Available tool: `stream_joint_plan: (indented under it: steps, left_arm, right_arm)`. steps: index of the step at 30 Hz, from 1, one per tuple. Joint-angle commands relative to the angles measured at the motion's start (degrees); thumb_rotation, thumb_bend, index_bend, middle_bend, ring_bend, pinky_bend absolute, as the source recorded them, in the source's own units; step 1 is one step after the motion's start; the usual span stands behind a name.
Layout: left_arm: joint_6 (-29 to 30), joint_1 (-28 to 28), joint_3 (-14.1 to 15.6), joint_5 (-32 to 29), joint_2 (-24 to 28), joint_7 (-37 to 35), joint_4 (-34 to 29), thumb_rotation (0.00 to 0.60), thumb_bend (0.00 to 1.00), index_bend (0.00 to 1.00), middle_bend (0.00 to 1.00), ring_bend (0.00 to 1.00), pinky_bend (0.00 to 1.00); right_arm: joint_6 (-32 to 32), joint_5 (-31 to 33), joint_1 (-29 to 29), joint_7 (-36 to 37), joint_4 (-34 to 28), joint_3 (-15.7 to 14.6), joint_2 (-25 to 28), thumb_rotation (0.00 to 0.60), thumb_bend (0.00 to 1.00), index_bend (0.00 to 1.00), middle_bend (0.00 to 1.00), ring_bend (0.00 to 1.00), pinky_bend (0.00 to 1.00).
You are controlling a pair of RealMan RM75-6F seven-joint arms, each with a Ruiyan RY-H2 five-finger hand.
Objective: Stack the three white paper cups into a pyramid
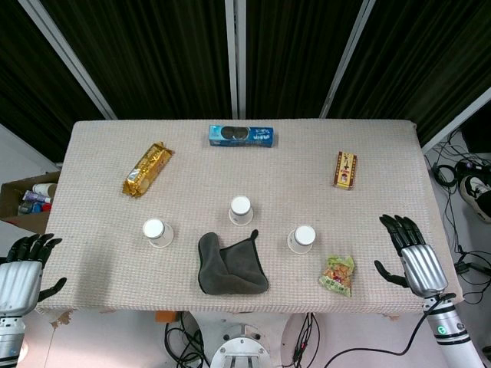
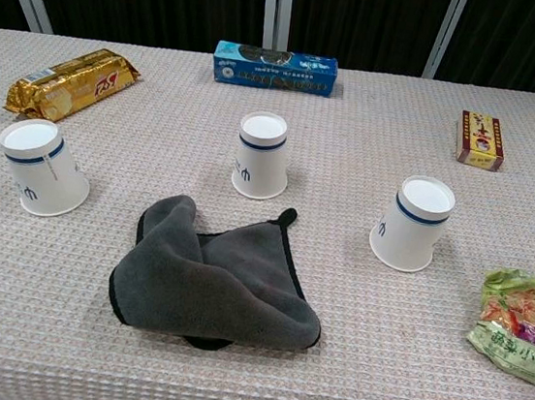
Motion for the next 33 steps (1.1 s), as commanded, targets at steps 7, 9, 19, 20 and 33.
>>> stream_joint_plan:
  steps: [7, 9, 19, 20, 33]
  left_arm:
    - [-0.7, -0.4, -0.1, -0.1, -0.3, -0.5, 0.3, 0.6, 0.16, 0.23, 0.19, 0.13, 0.15]
    - [-0.6, -0.4, -0.1, 0.0, -0.3, -0.6, 0.1, 0.6, 0.16, 0.23, 0.19, 0.13, 0.15]
    - [-0.5, -0.7, 0.0, 0.8, -0.1, 0.2, -0.9, 0.6, 0.16, 0.23, 0.19, 0.13, 0.15]
    - [-0.5, -0.7, 0.0, 0.8, 0.0, 0.3, -0.9, 0.6, 0.16, 0.23, 0.19, 0.13, 0.15]
    - [-1.4, -1.1, -0.3, -0.2, 0.5, 1.5, -1.6, 0.6, 0.16, 0.23, 0.19, 0.13, 0.15]
  right_arm:
    - [-1.2, -0.4, 0.8, 0.5, -0.5, -0.2, 0.2, 0.6, 0.27, 0.0, 0.09, 0.0, 0.0]
    - [-1.7, -0.7, 1.2, 0.8, -0.7, -0.3, 0.1, 0.6, 0.27, 0.0, 0.1, 0.0, 0.0]
    - [-15.5, 1.2, 10.0, -1.7, -2.3, 1.6, -2.7, 0.6, 0.27, 0.0, 0.13, 0.0, 0.0]
    - [-16.9, 1.6, 10.9, -2.2, -2.5, 2.0, -3.0, 0.6, 0.27, 0.0, 0.13, 0.0, 0.0]
    - [-29.1, 6.5, 20.1, -10.0, -3.1, 4.8, -7.3, 0.6, 0.27, 0.08, 0.19, 0.0, 0.0]
